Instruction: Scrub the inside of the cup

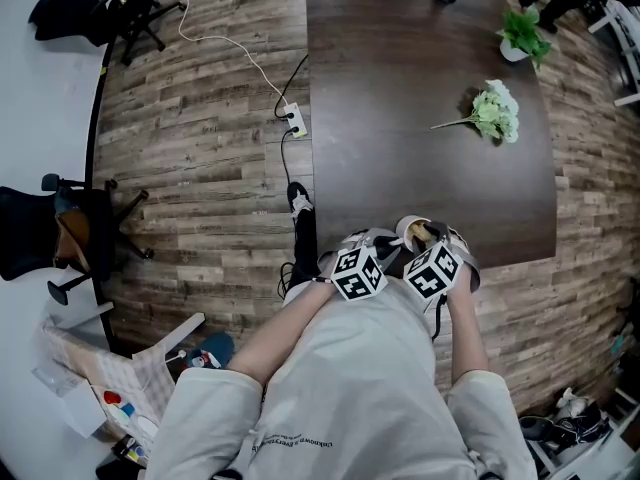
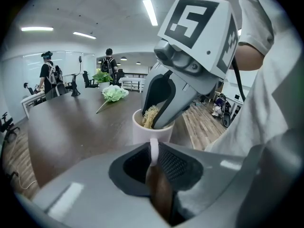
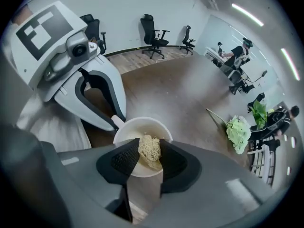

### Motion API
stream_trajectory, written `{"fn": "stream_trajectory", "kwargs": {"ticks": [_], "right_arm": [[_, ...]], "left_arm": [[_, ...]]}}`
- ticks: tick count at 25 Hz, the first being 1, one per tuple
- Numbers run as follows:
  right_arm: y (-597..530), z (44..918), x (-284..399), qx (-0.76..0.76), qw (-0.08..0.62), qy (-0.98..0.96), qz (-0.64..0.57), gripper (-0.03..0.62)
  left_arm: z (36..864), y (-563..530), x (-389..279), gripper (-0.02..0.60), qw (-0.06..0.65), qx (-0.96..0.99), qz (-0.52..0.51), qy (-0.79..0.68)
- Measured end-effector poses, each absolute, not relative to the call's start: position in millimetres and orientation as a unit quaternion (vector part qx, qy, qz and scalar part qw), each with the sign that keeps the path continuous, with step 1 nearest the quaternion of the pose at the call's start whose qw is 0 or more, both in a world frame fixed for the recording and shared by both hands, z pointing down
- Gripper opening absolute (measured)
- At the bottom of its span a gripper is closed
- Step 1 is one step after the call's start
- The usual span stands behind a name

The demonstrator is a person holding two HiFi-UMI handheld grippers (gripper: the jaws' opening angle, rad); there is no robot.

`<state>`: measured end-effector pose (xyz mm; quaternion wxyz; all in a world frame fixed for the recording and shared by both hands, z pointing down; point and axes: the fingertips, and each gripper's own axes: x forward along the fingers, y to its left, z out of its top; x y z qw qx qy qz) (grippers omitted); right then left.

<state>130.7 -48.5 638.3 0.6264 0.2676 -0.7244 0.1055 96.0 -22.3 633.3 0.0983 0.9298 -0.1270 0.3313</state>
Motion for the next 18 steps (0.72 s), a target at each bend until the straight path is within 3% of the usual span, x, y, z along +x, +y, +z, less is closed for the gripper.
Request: {"fn": "stream_trajectory", "kwargs": {"ticks": [7, 18], "right_arm": [[-40, 640, 132, 0.190, 0.666, -0.705, 0.152, 0.155], [-71, 637, 118, 0.221, 0.573, -0.759, 0.217, 0.155]], "left_arm": [[634, -24, 96, 0.054, 0.106, 0.928, 0.330, -0.135], [636, -42, 100, 0.054, 0.110, 0.927, 0.327, -0.145]]}}
